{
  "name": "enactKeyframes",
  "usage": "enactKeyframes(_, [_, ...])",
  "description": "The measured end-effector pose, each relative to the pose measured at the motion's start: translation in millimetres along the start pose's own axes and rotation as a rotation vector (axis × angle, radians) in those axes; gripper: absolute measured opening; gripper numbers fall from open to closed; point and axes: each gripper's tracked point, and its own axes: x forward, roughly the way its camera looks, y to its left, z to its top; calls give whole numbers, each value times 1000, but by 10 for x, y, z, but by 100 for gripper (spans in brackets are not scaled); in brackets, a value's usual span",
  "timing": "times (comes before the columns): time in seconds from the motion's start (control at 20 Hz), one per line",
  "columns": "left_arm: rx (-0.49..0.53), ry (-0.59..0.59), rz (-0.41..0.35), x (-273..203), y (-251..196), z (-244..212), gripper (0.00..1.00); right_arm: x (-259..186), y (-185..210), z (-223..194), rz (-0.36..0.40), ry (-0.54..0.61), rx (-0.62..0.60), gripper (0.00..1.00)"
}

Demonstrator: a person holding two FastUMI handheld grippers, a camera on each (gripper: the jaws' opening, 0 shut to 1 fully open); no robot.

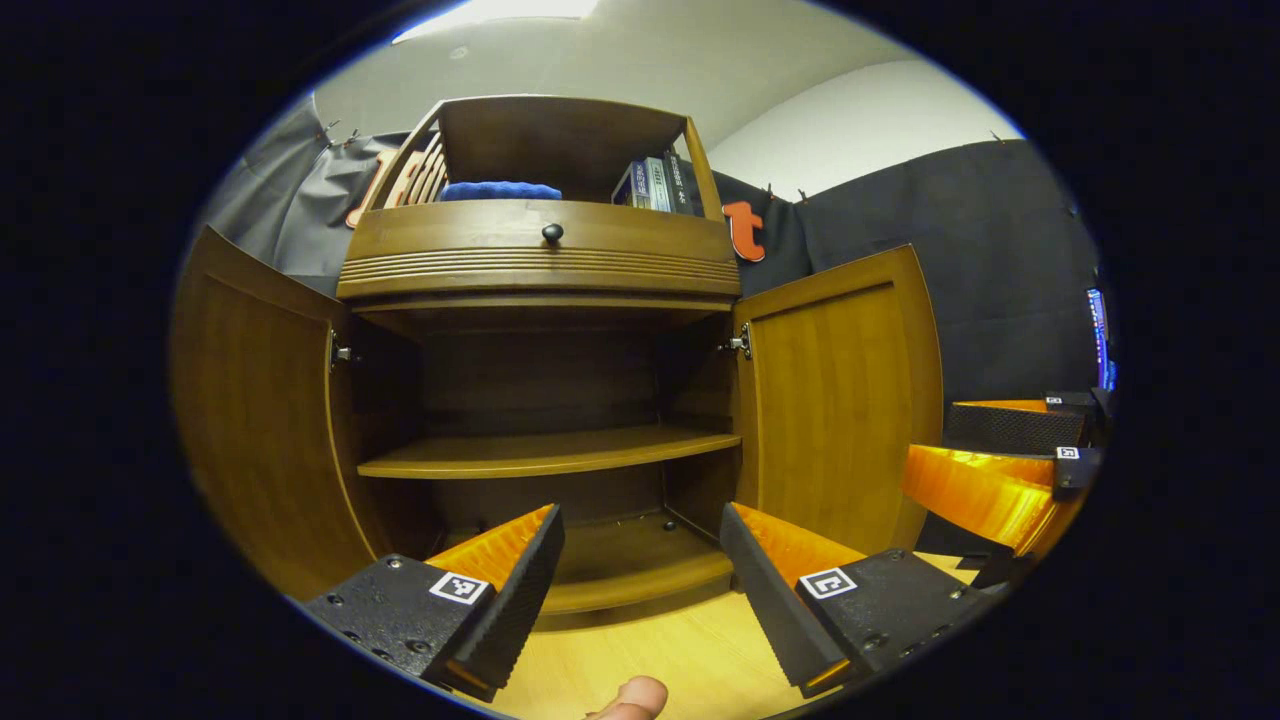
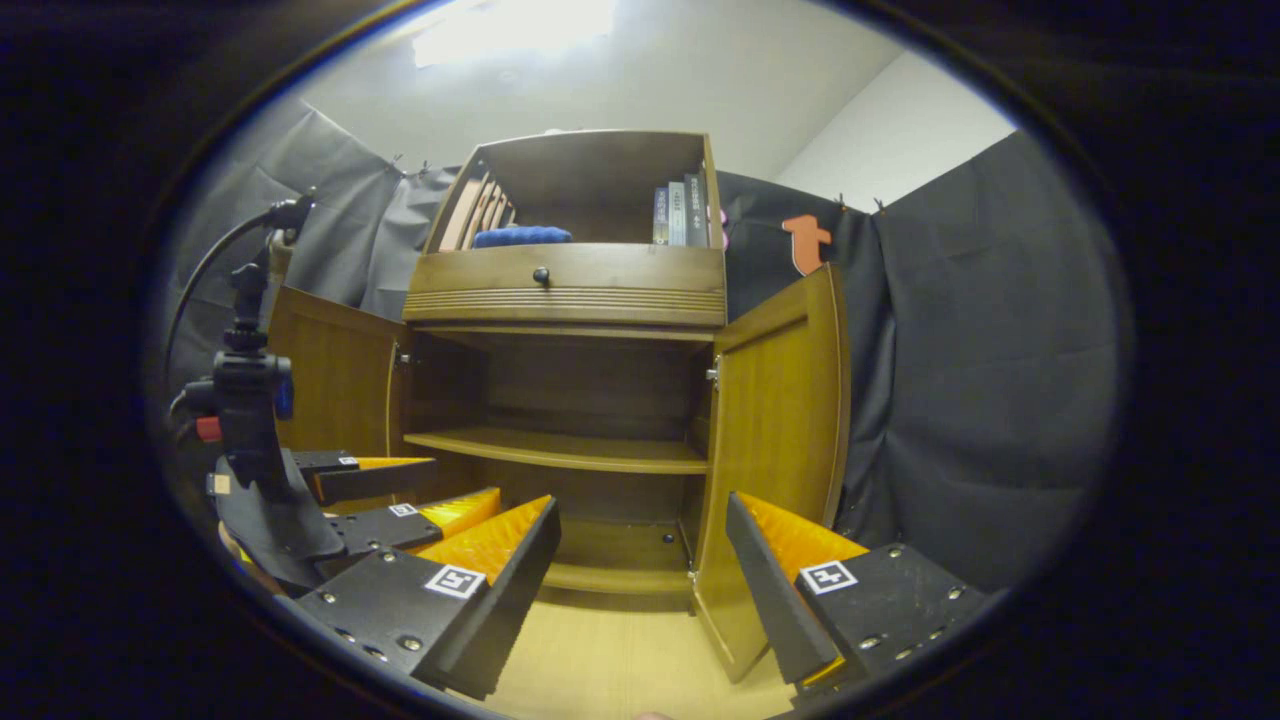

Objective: Open the right door of the double-door shoe cabinet with the right hand, and open the left door with the left hand.

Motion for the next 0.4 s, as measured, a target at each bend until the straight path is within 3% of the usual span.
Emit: enactKeyframes(0.4, [-27,-8,92,51,470,4,97,356,345,-181,47,16,18,98])
